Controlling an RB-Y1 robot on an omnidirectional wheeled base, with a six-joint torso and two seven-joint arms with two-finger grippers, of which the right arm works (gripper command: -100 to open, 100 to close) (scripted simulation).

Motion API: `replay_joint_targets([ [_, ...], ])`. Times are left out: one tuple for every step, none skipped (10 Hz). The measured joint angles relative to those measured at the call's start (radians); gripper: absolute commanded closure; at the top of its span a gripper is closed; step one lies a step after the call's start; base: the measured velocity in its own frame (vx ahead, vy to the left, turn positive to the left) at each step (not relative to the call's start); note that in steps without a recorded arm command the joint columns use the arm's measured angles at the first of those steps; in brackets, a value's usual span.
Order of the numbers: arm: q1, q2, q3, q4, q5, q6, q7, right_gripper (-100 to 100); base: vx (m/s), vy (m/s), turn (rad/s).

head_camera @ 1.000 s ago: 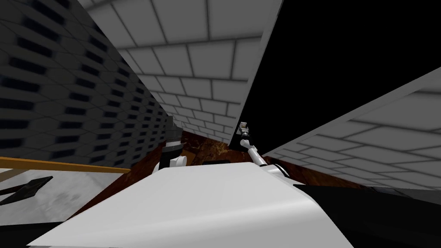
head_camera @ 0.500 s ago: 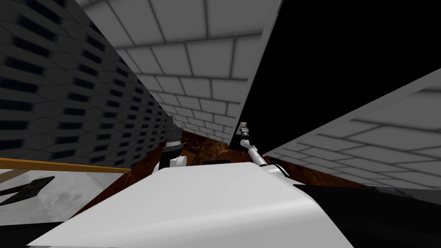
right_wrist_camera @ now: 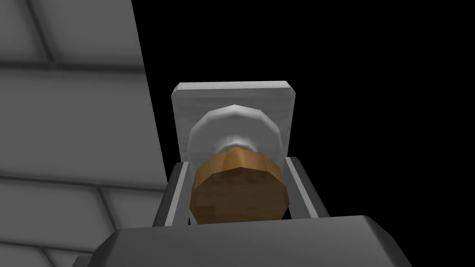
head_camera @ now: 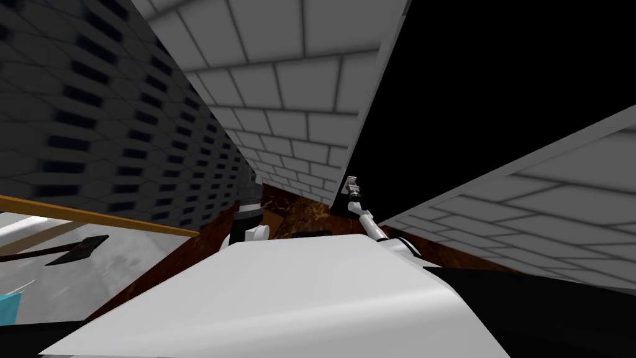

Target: Pull the door open

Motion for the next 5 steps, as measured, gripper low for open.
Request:
replay_joint_targets([
  [0.007,-0.008,0.012,-0.005,0.0,0.001,-0.012,100,-0.231,-0.074,0.194],
  [0.013,-0.019,0.024,-0.009,-0.001,0.001,-0.027,100,-0.179,-0.062,0.15],
  [0.019,-0.029,0.037,-0.01,-0.001,0.0,-0.043,100,-0.192,-0.056,0.143],
  [0.023,-0.041,0.051,-0.012,-0.001,-0.005,-0.061,100,-0.206,-0.098,0.148],
  [0.028,-0.052,0.063,-0.017,-0.001,-0.007,-0.077,100,-0.206,-0.109,0.16],
])
